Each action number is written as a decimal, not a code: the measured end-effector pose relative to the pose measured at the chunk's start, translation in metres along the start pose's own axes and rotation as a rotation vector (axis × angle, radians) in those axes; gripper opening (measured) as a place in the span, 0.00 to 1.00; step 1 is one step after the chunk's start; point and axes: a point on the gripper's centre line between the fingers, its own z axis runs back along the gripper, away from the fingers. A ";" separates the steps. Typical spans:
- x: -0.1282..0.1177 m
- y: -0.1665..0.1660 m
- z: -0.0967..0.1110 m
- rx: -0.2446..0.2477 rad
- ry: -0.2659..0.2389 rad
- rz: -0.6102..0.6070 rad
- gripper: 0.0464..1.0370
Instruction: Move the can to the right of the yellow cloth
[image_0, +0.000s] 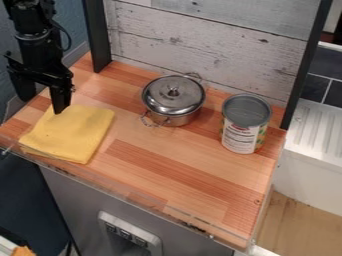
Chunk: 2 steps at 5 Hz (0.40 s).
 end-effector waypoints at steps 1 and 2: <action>-0.002 -0.004 -0.008 -0.017 0.024 -0.003 0.96; 0.009 -0.041 -0.006 -0.048 0.021 -0.101 0.96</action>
